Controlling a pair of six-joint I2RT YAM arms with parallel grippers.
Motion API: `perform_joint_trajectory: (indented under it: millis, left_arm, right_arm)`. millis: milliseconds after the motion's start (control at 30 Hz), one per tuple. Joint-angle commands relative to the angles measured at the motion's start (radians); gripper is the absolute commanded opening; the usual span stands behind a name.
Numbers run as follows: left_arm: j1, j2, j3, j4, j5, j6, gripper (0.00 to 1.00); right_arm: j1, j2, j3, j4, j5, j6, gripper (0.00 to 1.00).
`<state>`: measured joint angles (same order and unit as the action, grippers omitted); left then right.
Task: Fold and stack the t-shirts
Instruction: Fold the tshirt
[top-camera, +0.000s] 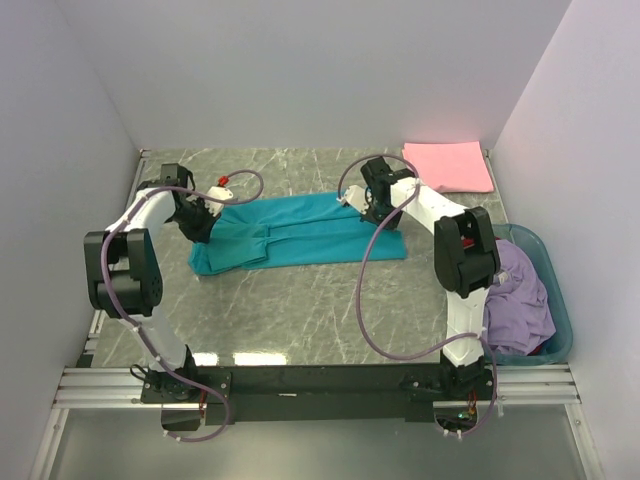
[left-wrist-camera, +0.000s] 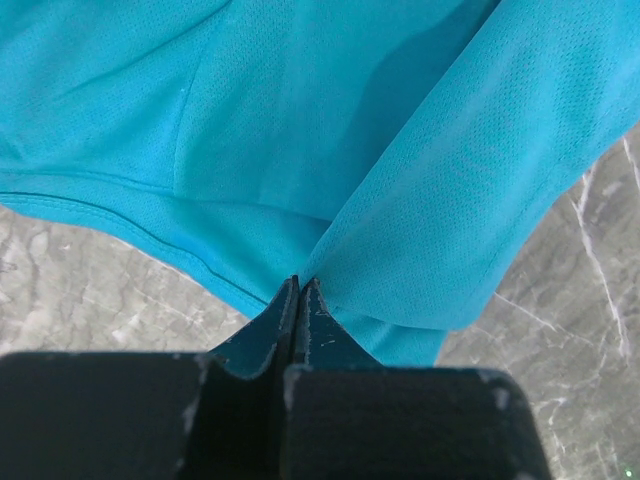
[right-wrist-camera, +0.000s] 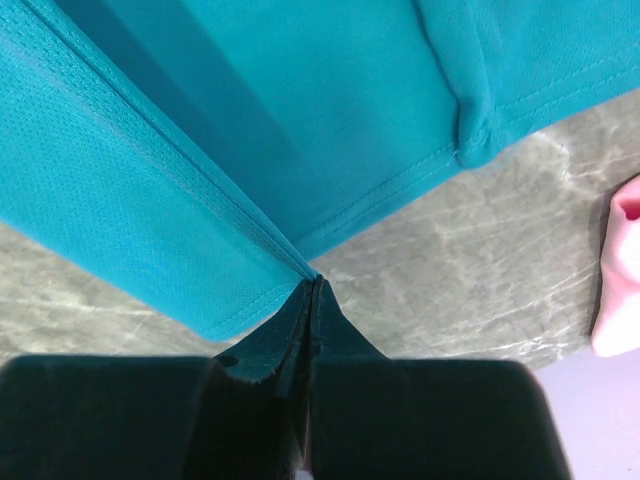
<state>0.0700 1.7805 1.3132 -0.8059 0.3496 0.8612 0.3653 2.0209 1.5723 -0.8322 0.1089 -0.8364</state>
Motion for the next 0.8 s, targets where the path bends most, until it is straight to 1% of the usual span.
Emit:
perform_joint_trajectory:
  millis: [0,400,600,633,667,700,733,767]
  left_arm:
    - [0.004,0.014,0.024,0.024,-0.008,-0.017,0.01]
    - [0.004,0.043,0.043,0.037,-0.024,-0.024,0.01]
    - [0.005,0.048,0.029,0.053,-0.037,-0.024,0.01]
    - [0.007,0.046,0.029,0.051,-0.035,-0.025,0.04]
    - [0.008,0.042,0.031,0.047,-0.032,-0.036,0.12]
    - [0.014,0.037,0.034,0.037,-0.024,-0.040,0.30]
    - [0.031,0.033,0.049,-0.008,0.014,-0.042,0.37]
    - [0.043,0.014,0.057,-0.031,0.035,-0.048,0.48]
  right_arm:
    - [-0.014,0.029,0.051,-0.007,0.021,-0.013,0.00]
    - [-0.014,0.062,0.072,-0.004,0.035,-0.018,0.00]
    - [-0.014,0.071,0.089,0.001,0.037,-0.013,0.00]
    - [-0.014,0.075,0.097,0.002,0.038,-0.007,0.00]
    - [-0.014,0.078,0.106,-0.002,0.038,0.012,0.06]
    - [-0.020,0.082,0.117,-0.013,0.034,0.023,0.17]
    - [-0.023,0.082,0.141,-0.039,0.026,0.036,0.28]
    - [-0.032,0.076,0.153,-0.053,-0.004,0.048,0.42]
